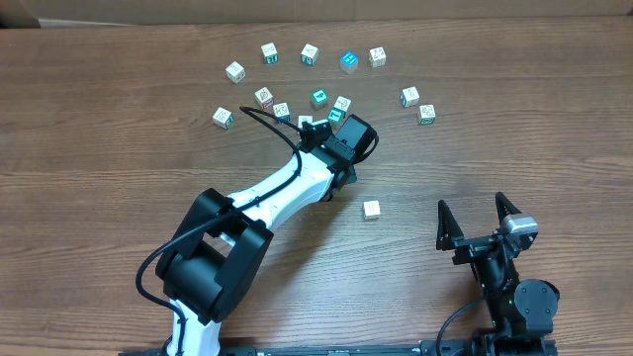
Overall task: Form a horizontal line
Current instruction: 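Raise the open left gripper up and away from the '3' block, then swing the left gripper over the leftmost blocks of the arc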
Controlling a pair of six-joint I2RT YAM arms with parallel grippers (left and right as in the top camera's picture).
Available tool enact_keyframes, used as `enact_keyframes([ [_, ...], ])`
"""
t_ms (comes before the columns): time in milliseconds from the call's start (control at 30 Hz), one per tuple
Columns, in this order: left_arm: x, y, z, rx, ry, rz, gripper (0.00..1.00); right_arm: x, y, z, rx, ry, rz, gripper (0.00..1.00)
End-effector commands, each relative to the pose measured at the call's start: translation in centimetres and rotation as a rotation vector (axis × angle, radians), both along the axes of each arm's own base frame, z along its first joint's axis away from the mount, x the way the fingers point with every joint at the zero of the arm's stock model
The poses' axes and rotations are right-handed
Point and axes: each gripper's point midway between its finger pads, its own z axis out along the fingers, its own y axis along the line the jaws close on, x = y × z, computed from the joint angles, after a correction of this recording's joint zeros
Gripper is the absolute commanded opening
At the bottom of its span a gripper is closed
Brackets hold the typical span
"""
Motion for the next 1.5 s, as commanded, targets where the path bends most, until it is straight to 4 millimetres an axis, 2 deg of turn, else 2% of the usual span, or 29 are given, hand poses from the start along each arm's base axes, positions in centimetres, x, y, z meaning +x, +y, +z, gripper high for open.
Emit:
enact_keyframes([
  [0,0.0,0.6,-0.9,0.032,0.008,0.008,0.09,0.0,0.2,-0.2,0.006,-0.003,0.011,1.0],
  [167,-0.1,0.6,-0.9,0.032,0.008,0.008,0.04,0.0,0.2,-0.2,0.006,-0.003,0.011,1.0],
  [467,0.1,0.6,-0.7,0.062,0.006,-0.069,0.04,0.0,0.2,-0.2,0.006,-0.003,0.011,1.0],
  [633,1.2,-0.2,1.2,0.085,-0.017,-0.16,0.04,0.0,0.2,-0.2,0.006,-0.003,0.011,1.0],
  [733,2.1,-0.7,3.4,0.098,-0.028,-0.203,0.04,0.0,0.2,-0.2,0.006,-0.003,0.011,1.0],
  [833,3.6,-1.1,6.7,0.103,-0.057,-0.238,0.04,0.0,0.2,-0.2,0.006,-0.003,0.011,1.0],
  [1000,6.6,-0.6,14.2,0.074,-0.141,-0.241,0.04,0.0,0.2,-0.2,0.006,-0.003,0.011,1.0],
  [1133,8.8,1.1,20.9,0.028,-0.235,-0.206,0.04,0.0,0.2,-0.2,0.006,-0.003,0.011,1.0],
  [1200,9.6,1.9,23.5,-0.008,-0.276,-0.197,0.04,0.0,0.2,-0.2,0.006,-0.003,0.011,1.0],
  [1267,10.3,2.8,25.1,-0.039,-0.303,-0.179,0.04,0.0,0.2,-0.2,0.006,-0.003,0.011,1.0],
  [1333,10.7,3.5,25.7,-0.063,-0.31,-0.167,0.04,0.0,0.2,-0.2,0.006,-0.003,0.011,1.0],
  [1433,10.7,5.0,25.0,-0.051,-0.274,-0.144,0.05,0.0,0.2,-0.2,0.006,-0.003,0.011,1.0],
  [1467,10.4,5.4,24.6,-0.042,-0.254,-0.14,0.12,0.0,0.2,-0.2,0.006,-0.003,0.011,1.0],
])
